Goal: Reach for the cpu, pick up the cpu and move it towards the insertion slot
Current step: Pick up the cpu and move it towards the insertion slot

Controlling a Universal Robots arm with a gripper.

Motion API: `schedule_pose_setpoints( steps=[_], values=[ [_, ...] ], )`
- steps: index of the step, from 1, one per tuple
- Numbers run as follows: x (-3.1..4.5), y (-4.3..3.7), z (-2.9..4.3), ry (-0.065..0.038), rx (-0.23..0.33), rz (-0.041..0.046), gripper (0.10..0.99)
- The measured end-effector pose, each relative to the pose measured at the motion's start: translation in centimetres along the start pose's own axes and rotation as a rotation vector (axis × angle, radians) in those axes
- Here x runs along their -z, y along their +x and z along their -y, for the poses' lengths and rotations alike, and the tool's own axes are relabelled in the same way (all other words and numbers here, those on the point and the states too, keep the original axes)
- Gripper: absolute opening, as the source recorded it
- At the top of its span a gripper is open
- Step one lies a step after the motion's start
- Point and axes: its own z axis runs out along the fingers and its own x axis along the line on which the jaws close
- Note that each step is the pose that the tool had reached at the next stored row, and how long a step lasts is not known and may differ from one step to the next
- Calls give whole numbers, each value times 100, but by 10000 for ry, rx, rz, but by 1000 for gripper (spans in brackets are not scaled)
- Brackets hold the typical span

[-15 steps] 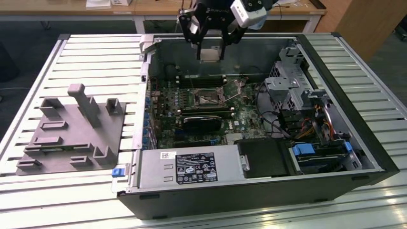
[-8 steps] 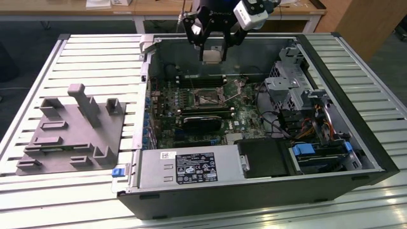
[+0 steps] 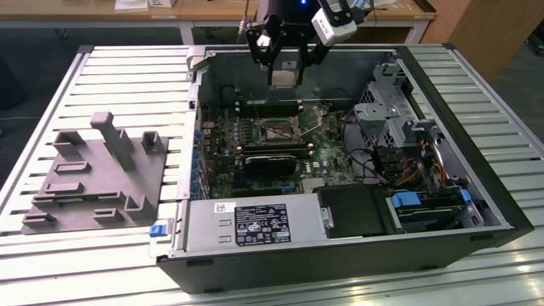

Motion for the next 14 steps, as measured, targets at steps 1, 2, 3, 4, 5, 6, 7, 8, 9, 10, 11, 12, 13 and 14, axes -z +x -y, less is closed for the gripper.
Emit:
schedule_pose_setpoints(
  steps=[1,2,3,4,5,6,7,8,9,10,11,12,13,14],
  values=[
    [-18,-1,-1,1,4,9,541],
    [-36,-2,-3,2,10,20,541],
    [-53,-2,-5,2,16,30,541],
    [-70,-3,-7,1,24,40,541],
    [-87,-5,-9,2,37,45,541],
    [-105,-7,-12,2,53,48,541],
    [-121,-11,-14,4,69,50,541],
    [-138,-17,-17,5,84,50,541],
    [-156,-26,-19,6,102,49,541],
    [-172,-37,-22,7,121,49,541],
    [-189,-52,-25,7,141,49,541],
    [-244,-109,-36,10,217,47,541],
    [-259,-124,-38,11,239,46,541],
    [-276,-136,-41,12,262,46,541]
  ],
)
